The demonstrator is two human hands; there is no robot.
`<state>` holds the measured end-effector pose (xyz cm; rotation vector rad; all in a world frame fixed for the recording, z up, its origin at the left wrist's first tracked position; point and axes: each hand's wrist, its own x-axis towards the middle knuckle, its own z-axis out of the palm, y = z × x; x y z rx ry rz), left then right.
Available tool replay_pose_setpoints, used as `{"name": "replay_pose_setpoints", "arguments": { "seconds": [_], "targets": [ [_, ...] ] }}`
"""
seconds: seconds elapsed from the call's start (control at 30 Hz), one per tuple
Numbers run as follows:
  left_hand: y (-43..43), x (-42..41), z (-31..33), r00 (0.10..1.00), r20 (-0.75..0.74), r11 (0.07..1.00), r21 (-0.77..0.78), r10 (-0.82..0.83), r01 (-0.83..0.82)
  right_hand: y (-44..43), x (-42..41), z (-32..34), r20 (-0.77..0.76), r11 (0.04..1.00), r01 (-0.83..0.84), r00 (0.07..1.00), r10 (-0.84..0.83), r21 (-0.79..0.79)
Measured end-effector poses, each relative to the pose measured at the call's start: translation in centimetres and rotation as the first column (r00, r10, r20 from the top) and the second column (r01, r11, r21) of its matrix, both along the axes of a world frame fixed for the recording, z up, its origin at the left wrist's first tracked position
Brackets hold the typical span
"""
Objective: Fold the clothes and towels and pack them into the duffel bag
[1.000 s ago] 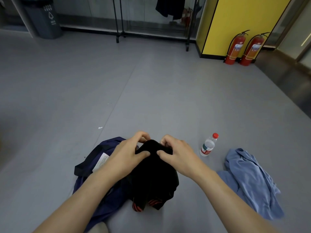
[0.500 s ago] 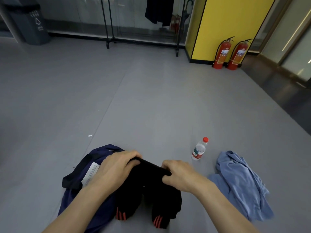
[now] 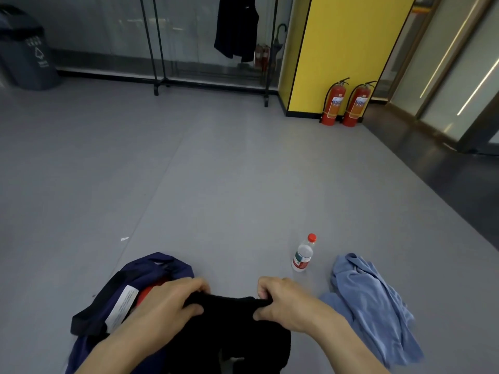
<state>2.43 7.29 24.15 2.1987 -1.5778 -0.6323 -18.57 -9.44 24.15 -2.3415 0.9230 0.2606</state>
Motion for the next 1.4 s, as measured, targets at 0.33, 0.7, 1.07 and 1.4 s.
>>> {"name": "replay_pose_setpoints", "arguments": {
  "seconds": [0.33,0.7,1.07,1.4],
  "targets": [
    [0.0,0.0,-0.1,1.0,-0.005,0.997,0.078,0.013,-0.013,-0.4,-0.8,0.4,-0.027,0.999,-0.04,0.999,0.041,0.021],
    [-0.7,0.7,1.0,0.998,-0.059,0.995,-0.095,0.022,-0.027,-0.3,0.0,0.0,-0.068,0.997,-0.074,0.995,0.071,-0.038],
    [-1.3,2.8,1.8,0.983,0.073,0.931,-0.342,0.166,-0.132,-1.3,-0.8,1.7,0.1,0.987,0.027,0.995,-0.011,-0.159],
    [-1.8,4.2,1.3,0.957,0.075,0.911,-0.335,0.281,-0.242,-3.3,-2.6,2.1,0.292,0.94,0.175,0.952,-0.086,-0.294]
  ]
}}
